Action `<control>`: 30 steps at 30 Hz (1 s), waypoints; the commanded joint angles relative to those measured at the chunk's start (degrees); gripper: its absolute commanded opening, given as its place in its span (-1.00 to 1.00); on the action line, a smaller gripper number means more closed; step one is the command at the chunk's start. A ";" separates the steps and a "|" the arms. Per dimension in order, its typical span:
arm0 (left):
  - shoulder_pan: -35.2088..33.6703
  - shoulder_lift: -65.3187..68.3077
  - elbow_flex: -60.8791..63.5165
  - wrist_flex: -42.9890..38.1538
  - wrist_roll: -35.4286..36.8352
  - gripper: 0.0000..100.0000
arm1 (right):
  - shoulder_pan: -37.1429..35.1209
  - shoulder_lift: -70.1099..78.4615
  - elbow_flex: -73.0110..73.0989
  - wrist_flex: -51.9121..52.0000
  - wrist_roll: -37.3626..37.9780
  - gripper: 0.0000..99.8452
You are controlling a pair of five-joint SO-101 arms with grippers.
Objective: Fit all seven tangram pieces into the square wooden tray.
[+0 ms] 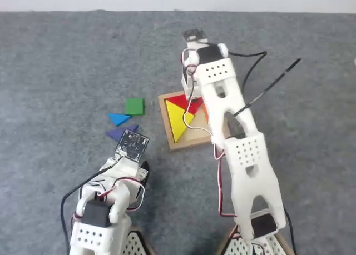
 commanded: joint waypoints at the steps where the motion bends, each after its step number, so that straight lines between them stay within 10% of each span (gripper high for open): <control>1: -0.44 -0.97 -0.66 0.18 0.53 -0.77 | 0.75 -15.16 5.01 2.51 2.99 -0.60; 5: -0.44 -0.97 -0.66 0.18 0.53 -0.77 | 1.89 -24.13 11.08 2.33 3.96 -0.87; 30: -0.44 -0.97 -0.66 0.18 0.53 -0.77 | 13.23 -63.78 80.53 -23.96 10.73 -0.68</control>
